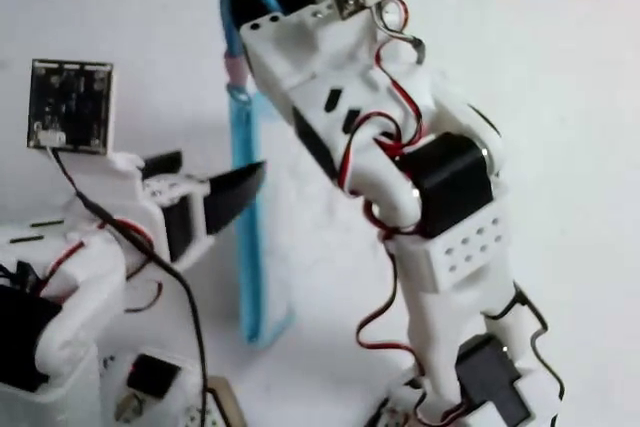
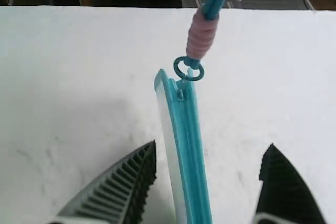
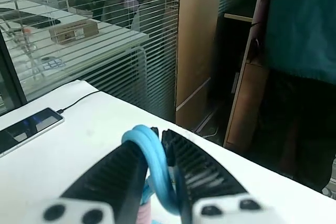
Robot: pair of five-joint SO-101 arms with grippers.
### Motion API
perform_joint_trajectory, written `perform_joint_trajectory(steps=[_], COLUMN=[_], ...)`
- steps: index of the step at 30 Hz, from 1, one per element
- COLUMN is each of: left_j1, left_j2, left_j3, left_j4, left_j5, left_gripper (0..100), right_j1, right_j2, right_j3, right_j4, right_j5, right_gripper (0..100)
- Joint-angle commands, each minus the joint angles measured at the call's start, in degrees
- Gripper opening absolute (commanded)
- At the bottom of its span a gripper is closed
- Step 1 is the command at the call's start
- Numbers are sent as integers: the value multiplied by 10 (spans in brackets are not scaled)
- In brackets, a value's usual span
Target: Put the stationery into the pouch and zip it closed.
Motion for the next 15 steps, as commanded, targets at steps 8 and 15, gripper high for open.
perform_joint_trajectory(steps=[8, 15], left_j1=[-30, -30], left_j2=[11, 12], left_j3=[181, 232], left_j4=[-129, -197], left_j5=[29, 45], left_gripper=[320, 317], right_j1=[0, 0], right_j2=[-43, -50], right_j3=[-4, -4], right_j4=[-14, -14], right_j5=[5, 5], right_gripper=[17, 17])
